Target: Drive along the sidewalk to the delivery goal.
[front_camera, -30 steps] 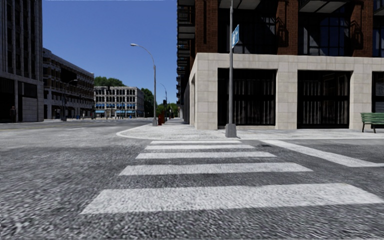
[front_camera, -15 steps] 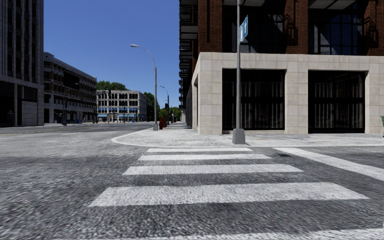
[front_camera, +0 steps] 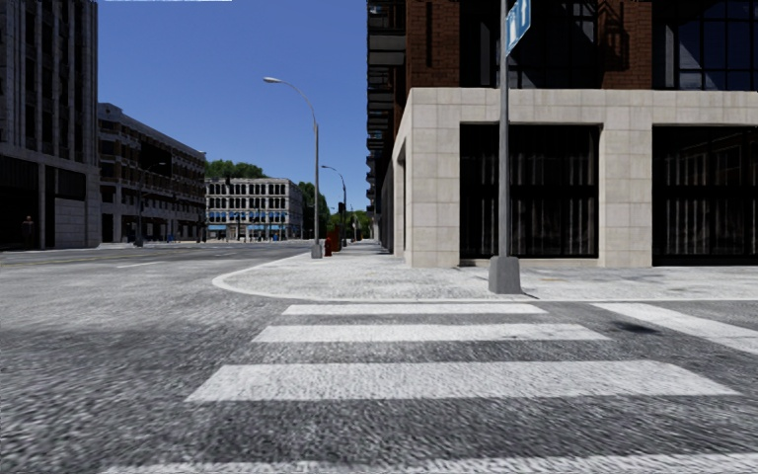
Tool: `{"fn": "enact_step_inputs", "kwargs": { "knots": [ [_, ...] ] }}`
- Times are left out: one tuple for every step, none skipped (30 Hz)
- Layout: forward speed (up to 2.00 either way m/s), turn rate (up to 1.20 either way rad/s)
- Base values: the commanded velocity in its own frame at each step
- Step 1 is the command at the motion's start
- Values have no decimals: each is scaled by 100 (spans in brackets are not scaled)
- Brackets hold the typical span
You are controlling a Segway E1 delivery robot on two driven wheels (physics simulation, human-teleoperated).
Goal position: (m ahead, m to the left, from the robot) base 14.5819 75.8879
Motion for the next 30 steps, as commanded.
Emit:
{"fn": "enact_step_inputs", "kwargs": {
  "knots": [
    [200, 36],
    [200, 36],
    [200, 36],
    [200, 36],
    [200, 36],
    [200, 36],
    [200, 32],
    [200, 15],
    [200, 0],
    [200, 0],
    [200, 0],
    [200, 0],
    [200, 0],
    [200, 0],
    [200, 0],
    [200, 0],
    [200, 0],
    [200, 0],
    [200, 0],
    [200, 0],
    [200, 0],
    [200, 0],
    [200, 0],
    [200, 0],
    [200, 0],
    [200, 0],
    [200, 0],
    [200, 0],
    [200, 0],
    [200, 0]
  ]
}}
